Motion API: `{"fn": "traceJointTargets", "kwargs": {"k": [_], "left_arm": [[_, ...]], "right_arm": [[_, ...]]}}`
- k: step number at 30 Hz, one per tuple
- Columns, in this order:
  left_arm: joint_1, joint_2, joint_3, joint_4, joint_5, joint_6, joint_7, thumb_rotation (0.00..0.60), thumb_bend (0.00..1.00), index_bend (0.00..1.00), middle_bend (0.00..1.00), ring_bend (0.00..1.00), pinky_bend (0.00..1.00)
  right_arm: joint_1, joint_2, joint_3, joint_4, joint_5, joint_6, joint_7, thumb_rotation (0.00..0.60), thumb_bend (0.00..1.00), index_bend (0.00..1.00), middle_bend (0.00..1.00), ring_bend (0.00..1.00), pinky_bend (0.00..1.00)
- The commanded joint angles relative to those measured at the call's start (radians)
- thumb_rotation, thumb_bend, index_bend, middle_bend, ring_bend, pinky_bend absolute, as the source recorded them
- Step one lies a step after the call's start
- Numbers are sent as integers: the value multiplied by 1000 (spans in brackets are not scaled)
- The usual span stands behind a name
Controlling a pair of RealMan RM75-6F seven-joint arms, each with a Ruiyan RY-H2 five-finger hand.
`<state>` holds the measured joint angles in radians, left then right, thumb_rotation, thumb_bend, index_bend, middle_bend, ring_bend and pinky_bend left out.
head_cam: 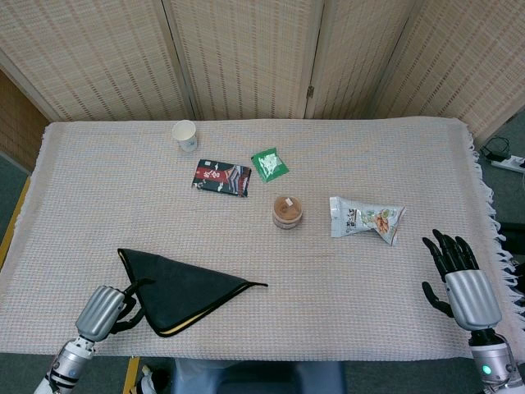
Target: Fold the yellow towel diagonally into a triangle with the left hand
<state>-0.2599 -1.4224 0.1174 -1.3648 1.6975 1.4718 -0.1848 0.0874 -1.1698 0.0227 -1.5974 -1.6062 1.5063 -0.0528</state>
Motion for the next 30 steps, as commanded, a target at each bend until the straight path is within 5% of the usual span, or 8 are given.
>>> {"fn": "traceJointTargets", "kwargs": {"k": [1, 8, 13, 19, 30], "left_arm": [[-18, 24, -52, -11, -27, 10, -29, 600, 441, 335, 1000, 1000, 1000], [-112, 89, -109, -77, -94, -149, -87, 600, 444, 376, 1000, 1000, 1000], [-167, 91, -102, -75, -148, -310, -73, 600, 445, 381, 1000, 1000, 1000], [-185, 67, -95, -33, -186, -387, -77, 597, 477, 334, 1000, 1000, 1000], [-196, 78, -106, 35, -231, -434, -80, 421, 574, 272, 1000, 1000, 1000]], "right_arm": [[0, 0, 0, 1, 0, -1, 1, 600, 447, 0, 0, 0, 0], [7, -7, 5, 10, 13, -16, -3, 600, 447, 0, 0, 0, 0], [8, -8, 11, 15, 27, -19, -1, 600, 447, 0, 0, 0, 0], [9, -5, 15, 20, 45, -29, 7, 600, 448, 0, 0, 0, 0], [15, -10, 22, 27, 67, -47, 3, 600, 447, 0, 0, 0, 0]]}}
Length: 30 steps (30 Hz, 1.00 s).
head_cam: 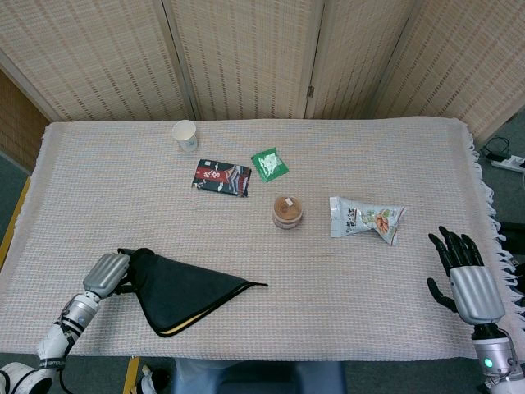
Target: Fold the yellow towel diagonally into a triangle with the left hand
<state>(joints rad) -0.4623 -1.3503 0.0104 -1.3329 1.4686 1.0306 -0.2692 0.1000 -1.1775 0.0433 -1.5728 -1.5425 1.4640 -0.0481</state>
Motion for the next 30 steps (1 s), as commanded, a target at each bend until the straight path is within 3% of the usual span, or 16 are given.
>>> {"fn": "traceJointTargets", "kwargs": {"k": [1, 9, 18, 30], "left_arm": [[11, 10, 3, 5, -3, 13, 10, 418, 577, 275, 1000, 1000, 1000], [45, 15, 21, 19, -6, 37, 13, 420, 580, 295, 1000, 1000, 1000], [34, -15, 23, 95, -21, -22, -45, 423, 580, 299, 1000, 1000, 1000], [39, -24, 4, 151, -88, -78, -27, 419, 582, 298, 1000, 1000, 1000]], "right_arm": [[3, -3, 1, 3, 5, -8, -3, 600, 447, 0, 0, 0, 0], [7, -12, -2, 4, 2, -13, -18, 600, 447, 0, 0, 0, 0], [7, -16, -2, 3, 0, -9, -23, 600, 447, 0, 0, 0, 0], [6, -13, -5, -1, -9, -2, -20, 600, 447, 0, 0, 0, 0]]}}
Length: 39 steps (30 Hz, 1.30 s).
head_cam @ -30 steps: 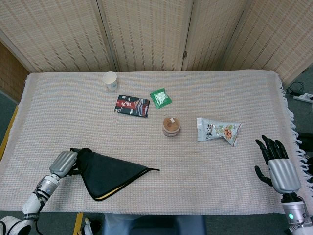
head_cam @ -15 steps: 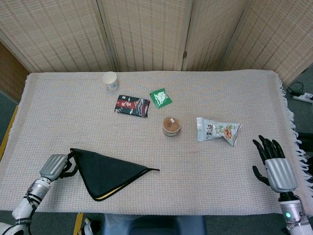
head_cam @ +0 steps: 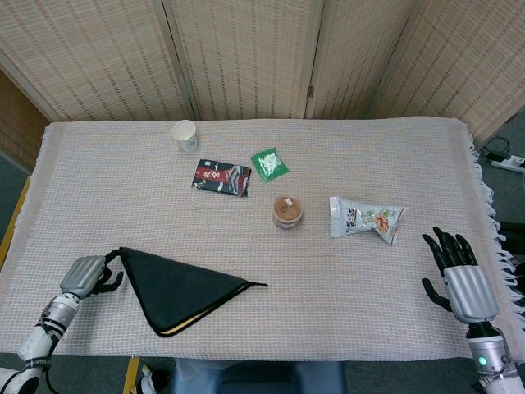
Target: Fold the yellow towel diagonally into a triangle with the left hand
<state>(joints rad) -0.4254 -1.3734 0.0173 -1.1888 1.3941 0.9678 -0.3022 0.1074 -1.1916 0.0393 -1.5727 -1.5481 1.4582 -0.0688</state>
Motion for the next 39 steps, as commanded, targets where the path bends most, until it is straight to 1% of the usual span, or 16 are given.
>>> {"fn": "traceJointTargets", "kwargs": {"k": [1, 7, 9, 12, 16, 20, 21, 23, 24, 25, 27, 30, 32, 35, 37, 39], "left_arm": [[2, -2, -1, 9, -19, -25, 8, 421, 582, 299, 1000, 1000, 1000], [9, -4, -2, 15, -33, -40, 8, 420, 583, 300, 1000, 1000, 1000], [15, -2, -10, 13, -31, -19, 0, 421, 584, 291, 1000, 1000, 1000], [42, 9, -33, -2, -7, 86, -12, 419, 584, 259, 1000, 1000, 1000], [97, 47, -81, -39, 24, 288, -20, 412, 584, 224, 1000, 1000, 1000], [155, 98, -108, -101, 50, 453, 28, 410, 583, 215, 966, 966, 996], [169, 114, -106, -123, 50, 473, 50, 435, 581, 196, 865, 859, 927], [201, 158, -103, -196, 32, 501, 116, 494, 540, 135, 579, 551, 629], [215, 169, -108, -221, 29, 529, 142, 519, 504, 106, 430, 395, 445], [229, 174, -113, -239, 34, 564, 161, 520, 469, 94, 321, 281, 300], [265, 174, -116, -261, 56, 651, 206, 519, 438, 90, 212, 174, 142], [316, 170, -107, -285, 92, 757, 282, 549, 425, 91, 175, 107, 32], [348, 161, -89, -292, 121, 807, 316, 579, 416, 99, 175, 81, 3], [374, 168, -28, -339, 115, 742, 303, 588, 399, 109, 171, 53, 0], [362, 198, 10, -388, 106, 647, 308, 592, 373, 101, 152, 29, 0], [346, 211, 21, -410, 117, 603, 297, 593, 353, 87, 125, 12, 0]], "right_arm": [[-3, 2, -1, -3, -7, 9, 1, 600, 447, 0, 0, 0, 0], [-10, 4, -2, -7, -20, 31, 2, 600, 447, 0, 0, 0, 0], [-12, 5, -4, -9, -24, 35, 3, 600, 447, 0, 0, 0, 0], [-13, 8, -6, -12, -31, 40, 7, 600, 447, 0, 0, 0, 0], [-15, 13, -11, -15, -44, 45, 14, 600, 447, 0, 0, 0, 0], [-12, 13, -15, -15, -51, 40, 14, 600, 447, 0, 0, 0, 0], [-11, 12, -17, -16, -52, 37, 13, 600, 447, 0, 0, 0, 0], [-8, 11, -19, -17, -53, 29, 12, 600, 447, 0, 0, 0, 0], [-6, 10, -19, -17, -52, 25, 13, 600, 447, 0, 0, 0, 0], [-4, 10, -18, -18, -50, 22, 12, 600, 447, 0, 0, 0, 0], [0, 9, -12, -17, -42, 17, 11, 600, 447, 0, 0, 0, 0], [5, 5, -3, -6, -35, 14, 22, 600, 447, 0, 0, 0, 0], [10, 4, -1, 3, -29, 5, 27, 600, 448, 0, 0, 0, 0], [16, 5, -3, 2, -22, -12, 29, 600, 448, 0, 0, 0, 0], [17, 7, -7, -5, -30, -13, 27, 600, 447, 0, 0, 0, 0], [15, 10, -12, -10, -39, -6, 23, 600, 447, 0, 0, 0, 0]]}}
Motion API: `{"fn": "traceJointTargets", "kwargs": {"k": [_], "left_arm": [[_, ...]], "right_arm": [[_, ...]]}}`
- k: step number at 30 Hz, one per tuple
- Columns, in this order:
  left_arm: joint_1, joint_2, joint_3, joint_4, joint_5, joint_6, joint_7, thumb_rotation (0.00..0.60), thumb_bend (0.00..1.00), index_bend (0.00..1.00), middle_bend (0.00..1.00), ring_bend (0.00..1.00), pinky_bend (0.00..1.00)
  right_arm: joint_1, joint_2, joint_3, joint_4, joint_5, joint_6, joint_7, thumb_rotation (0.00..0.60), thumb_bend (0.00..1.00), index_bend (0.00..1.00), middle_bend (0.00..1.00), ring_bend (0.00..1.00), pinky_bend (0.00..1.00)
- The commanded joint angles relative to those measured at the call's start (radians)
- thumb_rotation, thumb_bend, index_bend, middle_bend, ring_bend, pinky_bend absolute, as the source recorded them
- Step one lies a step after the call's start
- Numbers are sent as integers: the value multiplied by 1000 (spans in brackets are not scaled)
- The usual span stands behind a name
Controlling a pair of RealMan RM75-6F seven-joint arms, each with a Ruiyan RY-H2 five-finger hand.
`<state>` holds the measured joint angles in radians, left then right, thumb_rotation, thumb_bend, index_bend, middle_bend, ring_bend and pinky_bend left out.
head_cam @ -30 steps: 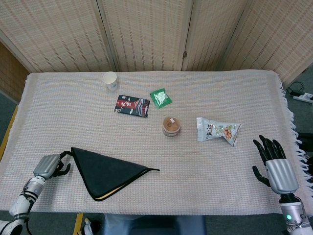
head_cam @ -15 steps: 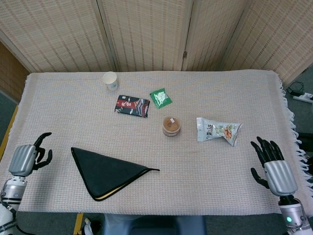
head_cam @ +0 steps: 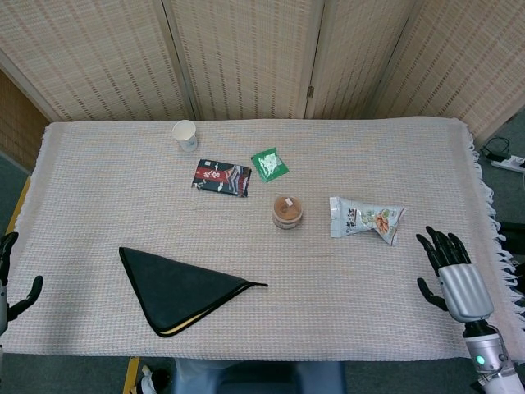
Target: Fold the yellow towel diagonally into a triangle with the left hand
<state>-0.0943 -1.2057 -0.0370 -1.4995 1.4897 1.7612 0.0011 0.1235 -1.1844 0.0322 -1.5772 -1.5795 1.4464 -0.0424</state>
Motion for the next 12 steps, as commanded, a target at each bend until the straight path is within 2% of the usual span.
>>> {"fn": "traceJointTargets", "kwargs": {"k": [1, 12], "left_arm": [[10, 47, 79, -104, 22, -208, -4, 593, 351, 83, 115, 7, 0], [-26, 74, 99, -143, 9, -348, 22, 600, 350, 87, 102, 32, 0]], "right_arm": [[-3, 4, -7, -9, -13, 10, -4, 600, 447, 0, 0, 0, 0], [-18, 15, -23, -24, -48, 42, -6, 600, 446, 0, 0, 0, 0]]}}
